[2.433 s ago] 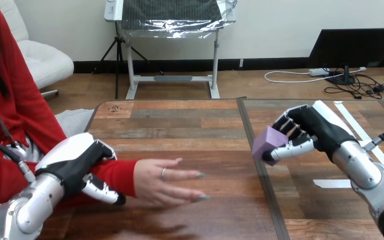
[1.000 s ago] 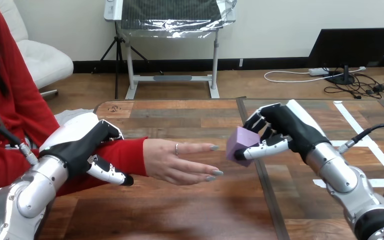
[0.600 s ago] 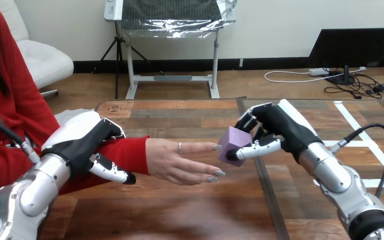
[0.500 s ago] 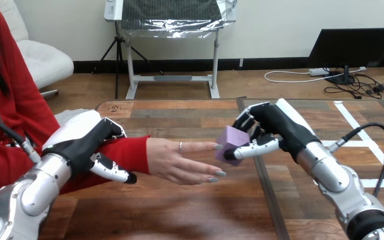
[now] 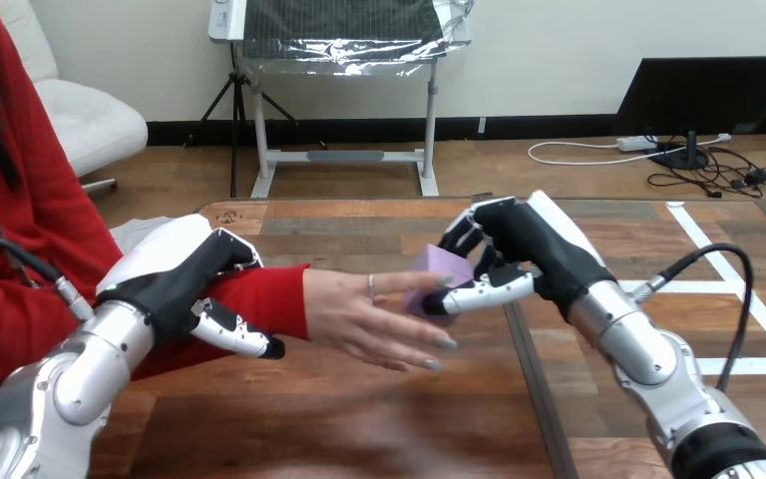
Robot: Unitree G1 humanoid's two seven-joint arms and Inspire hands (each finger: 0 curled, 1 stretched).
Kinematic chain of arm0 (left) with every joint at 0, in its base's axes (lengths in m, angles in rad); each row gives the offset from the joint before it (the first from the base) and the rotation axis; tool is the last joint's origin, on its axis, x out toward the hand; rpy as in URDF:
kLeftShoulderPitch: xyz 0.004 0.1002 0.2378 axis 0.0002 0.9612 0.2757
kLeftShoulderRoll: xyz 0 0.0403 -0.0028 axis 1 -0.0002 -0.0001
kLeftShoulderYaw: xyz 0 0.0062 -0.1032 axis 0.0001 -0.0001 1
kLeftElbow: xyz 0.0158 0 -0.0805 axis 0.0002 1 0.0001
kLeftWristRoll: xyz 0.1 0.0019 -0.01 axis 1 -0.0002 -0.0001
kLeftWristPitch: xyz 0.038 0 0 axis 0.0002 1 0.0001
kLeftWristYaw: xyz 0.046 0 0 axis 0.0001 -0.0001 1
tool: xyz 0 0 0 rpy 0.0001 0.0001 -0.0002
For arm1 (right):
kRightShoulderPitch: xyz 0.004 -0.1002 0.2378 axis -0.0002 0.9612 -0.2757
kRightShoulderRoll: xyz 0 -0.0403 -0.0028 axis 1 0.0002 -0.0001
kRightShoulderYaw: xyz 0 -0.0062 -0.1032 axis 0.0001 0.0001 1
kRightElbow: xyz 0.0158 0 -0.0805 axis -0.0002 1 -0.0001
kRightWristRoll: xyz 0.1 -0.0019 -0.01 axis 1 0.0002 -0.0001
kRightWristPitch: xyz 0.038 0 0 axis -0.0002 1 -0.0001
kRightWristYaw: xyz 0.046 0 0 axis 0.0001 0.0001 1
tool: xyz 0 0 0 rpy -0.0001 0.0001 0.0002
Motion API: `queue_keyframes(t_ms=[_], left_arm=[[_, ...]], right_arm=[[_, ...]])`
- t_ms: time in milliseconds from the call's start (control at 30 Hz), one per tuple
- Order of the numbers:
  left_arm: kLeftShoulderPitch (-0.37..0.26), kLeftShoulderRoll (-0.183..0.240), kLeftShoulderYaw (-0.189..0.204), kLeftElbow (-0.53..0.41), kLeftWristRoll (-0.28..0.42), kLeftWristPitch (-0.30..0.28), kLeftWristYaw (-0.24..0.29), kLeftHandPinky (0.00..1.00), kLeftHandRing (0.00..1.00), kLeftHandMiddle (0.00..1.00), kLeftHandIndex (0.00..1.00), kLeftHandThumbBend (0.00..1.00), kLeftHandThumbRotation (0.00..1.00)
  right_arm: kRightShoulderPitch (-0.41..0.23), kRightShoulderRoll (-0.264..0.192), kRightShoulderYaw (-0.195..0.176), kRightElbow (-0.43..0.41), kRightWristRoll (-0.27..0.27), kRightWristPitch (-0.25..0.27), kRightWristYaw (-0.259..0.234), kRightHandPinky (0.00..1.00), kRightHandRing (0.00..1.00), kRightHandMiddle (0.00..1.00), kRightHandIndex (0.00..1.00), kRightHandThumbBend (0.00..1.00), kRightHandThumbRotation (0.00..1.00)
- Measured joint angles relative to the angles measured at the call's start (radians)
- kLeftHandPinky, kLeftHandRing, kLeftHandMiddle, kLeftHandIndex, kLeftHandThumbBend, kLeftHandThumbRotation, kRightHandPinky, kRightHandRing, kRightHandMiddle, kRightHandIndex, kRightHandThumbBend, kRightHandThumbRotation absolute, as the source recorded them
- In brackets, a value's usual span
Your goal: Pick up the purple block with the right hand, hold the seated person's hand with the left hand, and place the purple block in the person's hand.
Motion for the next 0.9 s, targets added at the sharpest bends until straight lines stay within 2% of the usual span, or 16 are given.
queue_keyframes(t_ms=[333, 367, 667, 900], left_arm=[[-0.017, -0.028, -0.001, 0.007, 0.012, 0.0, 0.011, 0.25, 0.31, 0.39, 0.41, 0.77, 0.0], [-0.031, -0.049, -0.002, 0.015, 0.014, 0.0, 0.015, 0.25, 0.31, 0.39, 0.41, 0.76, 0.0], [-0.045, -0.072, -0.004, 0.04, 0.017, 0.0, 0.028, 0.25, 0.32, 0.39, 0.41, 0.76, 0.0], [-0.06, -0.091, -0.005, 0.066, 0.022, 0.0, 0.037, 0.26, 0.32, 0.39, 0.41, 0.77, 0.0]], right_arm=[[0.016, 0.021, 0.0, -0.046, 0.006, 0.0, 0.01, 0.21, 0.26, 0.33, 0.43, 0.84, 0.0], [0.023, 0.032, 0.001, -0.074, 0.006, 0.0, 0.012, 0.22, 0.27, 0.34, 0.43, 0.84, 0.0], [0.044, 0.03, 0.0, -0.11, 0.006, 0.011, 0.012, 0.17, 0.23, 0.31, 0.43, 0.84, 0.0], [0.062, 0.03, 0.0, -0.141, 0.007, 0.023, 0.016, 0.2, 0.26, 0.33, 0.43, 0.84, 0.0]])
